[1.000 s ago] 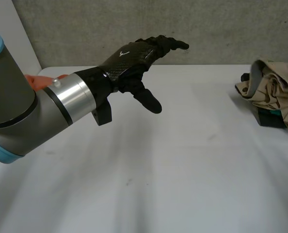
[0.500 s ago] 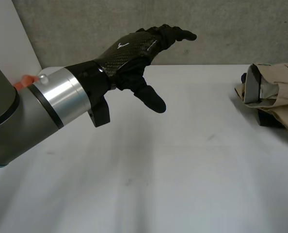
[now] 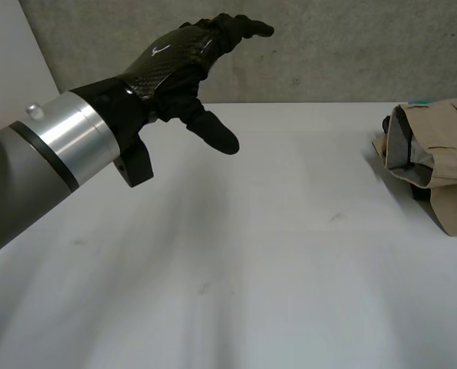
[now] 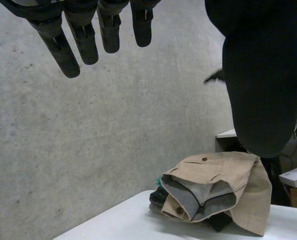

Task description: Fold the laundry.

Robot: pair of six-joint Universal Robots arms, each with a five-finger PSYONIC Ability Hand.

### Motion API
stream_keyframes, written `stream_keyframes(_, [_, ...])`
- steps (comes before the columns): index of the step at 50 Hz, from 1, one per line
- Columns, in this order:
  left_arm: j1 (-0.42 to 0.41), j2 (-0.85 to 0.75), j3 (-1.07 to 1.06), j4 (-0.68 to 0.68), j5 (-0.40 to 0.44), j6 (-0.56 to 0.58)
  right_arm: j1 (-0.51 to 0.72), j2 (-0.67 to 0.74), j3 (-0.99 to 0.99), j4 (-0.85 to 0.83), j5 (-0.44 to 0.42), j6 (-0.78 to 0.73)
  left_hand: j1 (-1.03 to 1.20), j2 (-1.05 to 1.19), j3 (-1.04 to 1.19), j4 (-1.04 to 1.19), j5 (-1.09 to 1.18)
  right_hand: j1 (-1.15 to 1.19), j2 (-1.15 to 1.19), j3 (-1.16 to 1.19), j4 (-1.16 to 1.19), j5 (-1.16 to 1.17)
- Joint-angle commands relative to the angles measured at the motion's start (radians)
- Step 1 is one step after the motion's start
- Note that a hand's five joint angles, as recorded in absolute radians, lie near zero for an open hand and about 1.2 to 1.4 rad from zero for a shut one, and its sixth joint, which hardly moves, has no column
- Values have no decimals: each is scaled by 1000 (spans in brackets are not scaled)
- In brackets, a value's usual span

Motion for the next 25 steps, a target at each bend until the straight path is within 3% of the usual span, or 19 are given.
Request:
stream_keyframes(1, [19, -3, -35, 9, 2, 3, 94, 166, -45, 259, -41, -182, -13, -32, -38, -28, -49, -50, -36, -31, -37, -48])
stream_keyframes(9, [47, 1, -84, 35, 6, 5, 185, 411, -148, 201, 176, -299, -13, -32, -38, -28, -49, -50, -36, -31, -37, -48])
stream_keyframes(11, [59, 7, -101, 47, 8, 2, 217, 470, -214, 166, 255, -303, -13, -32, -38, -28, -49, 1122, 1135, 1141, 1134, 1124])
stream_keyframes(15, [79, 19, -121, 70, 12, -1, 294, 453, -231, 126, 266, -266, -13, -32, -38, -28, -49, 1172, 1185, 1191, 1184, 1173])
stream_keyframes(20, [101, 39, -132, 75, 12, -1, 452, 275, -157, -4, 184, -184, -13, -32, -38, -28, -49, 1172, 1185, 1191, 1184, 1173])
stream_keyframes(25, [131, 72, -144, 76, -1, -4, 593, 194, -76, -122, 120, -65, -13, -32, -38, -28, -49, 1172, 1185, 1191, 1184, 1173])
